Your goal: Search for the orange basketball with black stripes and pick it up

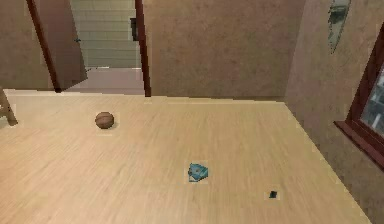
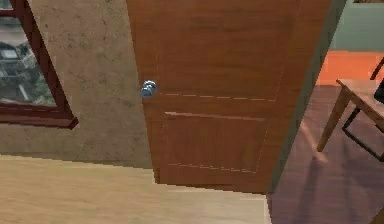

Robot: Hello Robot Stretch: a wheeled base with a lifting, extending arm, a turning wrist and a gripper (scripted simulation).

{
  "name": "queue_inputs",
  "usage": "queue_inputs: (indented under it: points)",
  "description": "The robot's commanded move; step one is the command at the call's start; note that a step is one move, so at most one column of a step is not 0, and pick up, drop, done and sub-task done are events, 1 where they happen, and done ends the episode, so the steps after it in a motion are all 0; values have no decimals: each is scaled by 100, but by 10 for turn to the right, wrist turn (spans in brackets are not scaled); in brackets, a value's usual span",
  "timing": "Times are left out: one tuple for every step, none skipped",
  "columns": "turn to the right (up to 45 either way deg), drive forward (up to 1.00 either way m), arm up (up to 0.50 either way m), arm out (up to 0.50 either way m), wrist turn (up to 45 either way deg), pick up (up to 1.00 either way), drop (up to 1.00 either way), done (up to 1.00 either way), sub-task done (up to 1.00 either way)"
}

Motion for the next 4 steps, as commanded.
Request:
queue_inputs:
  points:
    - [30, 0, 0, 0, 0, 0, 0, 0, 0]
    - [0, 50, 0, 0, 0, 0, 0, 0, 0]
    - [-330, 0, 0, 0, 0, 0, 0, 0, 0]
    - [0, 95, 0, 0, 0, 0, 0, 0, 0]
